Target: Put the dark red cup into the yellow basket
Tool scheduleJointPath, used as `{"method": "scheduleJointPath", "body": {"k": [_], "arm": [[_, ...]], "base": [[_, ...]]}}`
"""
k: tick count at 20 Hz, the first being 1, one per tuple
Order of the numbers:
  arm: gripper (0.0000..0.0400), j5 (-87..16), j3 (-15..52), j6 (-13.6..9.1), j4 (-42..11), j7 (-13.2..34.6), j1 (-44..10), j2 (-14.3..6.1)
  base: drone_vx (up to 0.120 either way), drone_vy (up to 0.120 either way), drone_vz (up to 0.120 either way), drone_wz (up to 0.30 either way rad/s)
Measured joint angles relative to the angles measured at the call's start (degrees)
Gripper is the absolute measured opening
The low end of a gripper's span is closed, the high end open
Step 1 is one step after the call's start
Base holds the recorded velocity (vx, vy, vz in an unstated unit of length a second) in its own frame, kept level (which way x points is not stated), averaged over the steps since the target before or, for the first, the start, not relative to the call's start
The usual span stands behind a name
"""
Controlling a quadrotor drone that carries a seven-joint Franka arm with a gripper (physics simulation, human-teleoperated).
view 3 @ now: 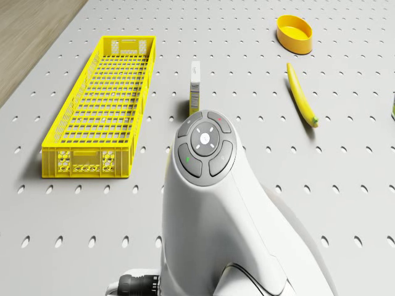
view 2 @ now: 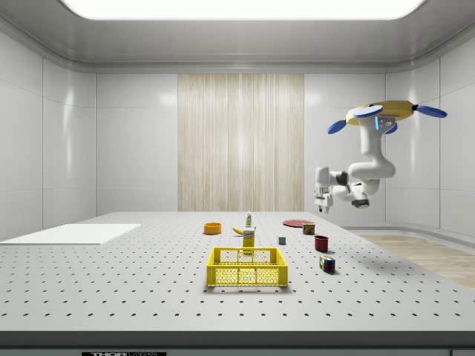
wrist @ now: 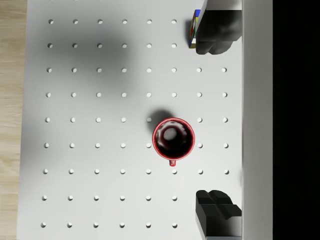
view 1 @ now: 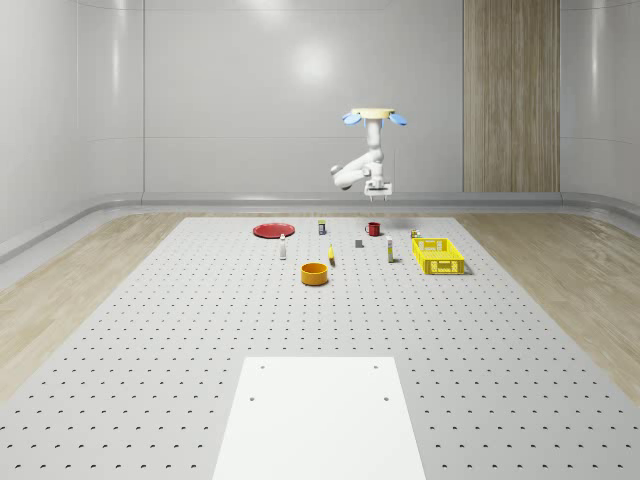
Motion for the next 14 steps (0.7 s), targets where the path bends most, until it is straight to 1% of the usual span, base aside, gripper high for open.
{"method": "scheduleJointPath", "body": {"k": [3,5,14], "arm": [[0.04,0.26,0.56,0.47,0.02,0.69,-0.89,-1.03],[0.04,0.5,0.87,0.87,0.05,1.06,-1.35,-1.7],[0.04,1.82,1.98,3.06,0.23,2.27,-2.74,-4.48]], "base": [[0.0,0.013,-0.12,0.0],[0.0,0.12,-0.12,0.0],[0.0,0.0,-0.12,0.0]]}}
